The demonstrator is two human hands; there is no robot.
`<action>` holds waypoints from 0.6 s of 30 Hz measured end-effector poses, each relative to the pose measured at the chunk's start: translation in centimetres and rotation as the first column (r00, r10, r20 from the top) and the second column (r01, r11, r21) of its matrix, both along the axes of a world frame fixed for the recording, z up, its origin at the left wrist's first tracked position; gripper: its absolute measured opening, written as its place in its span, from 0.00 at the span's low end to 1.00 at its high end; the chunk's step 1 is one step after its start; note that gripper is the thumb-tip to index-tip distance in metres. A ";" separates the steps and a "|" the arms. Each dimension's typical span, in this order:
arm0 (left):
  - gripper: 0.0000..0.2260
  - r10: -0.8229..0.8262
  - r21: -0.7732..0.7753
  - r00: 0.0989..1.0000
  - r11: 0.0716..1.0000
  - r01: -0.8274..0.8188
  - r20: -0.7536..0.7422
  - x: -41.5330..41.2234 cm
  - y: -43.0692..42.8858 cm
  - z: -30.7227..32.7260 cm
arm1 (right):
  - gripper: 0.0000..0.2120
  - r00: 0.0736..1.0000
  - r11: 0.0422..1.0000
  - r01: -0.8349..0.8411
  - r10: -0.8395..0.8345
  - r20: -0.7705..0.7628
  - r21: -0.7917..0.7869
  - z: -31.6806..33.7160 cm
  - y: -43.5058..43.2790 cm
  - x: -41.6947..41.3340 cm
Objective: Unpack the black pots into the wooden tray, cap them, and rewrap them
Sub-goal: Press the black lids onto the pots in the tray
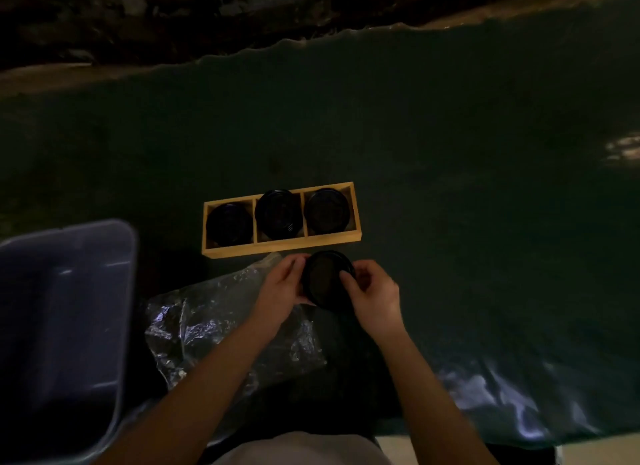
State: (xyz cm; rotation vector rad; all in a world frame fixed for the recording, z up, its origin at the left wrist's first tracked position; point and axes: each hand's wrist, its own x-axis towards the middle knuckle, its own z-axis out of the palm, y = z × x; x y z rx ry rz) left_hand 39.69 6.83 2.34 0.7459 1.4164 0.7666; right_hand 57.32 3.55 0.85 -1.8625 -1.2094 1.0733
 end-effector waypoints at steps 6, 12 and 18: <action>0.12 -0.069 0.022 0.998 0.997 0.069 -0.014 -2.0 -1.0 1.4 | 0.05 0.983 0.989 -0.092 0.072 0.169 0.113 1.1 0.2 -2.2; 0.07 -0.062 0.110 0.990 0.991 0.076 -0.126 -3.4 -2.1 1.0 | 0.09 0.993 0.990 -0.073 0.060 0.103 0.124 1.5 -0.2 -2.8; 0.07 0.038 0.174 0.987 0.985 -0.011 -0.155 -3.4 -2.7 1.8 | 0.20 0.954 0.976 -0.217 0.206 -0.219 -0.026 1.7 0.1 -3.0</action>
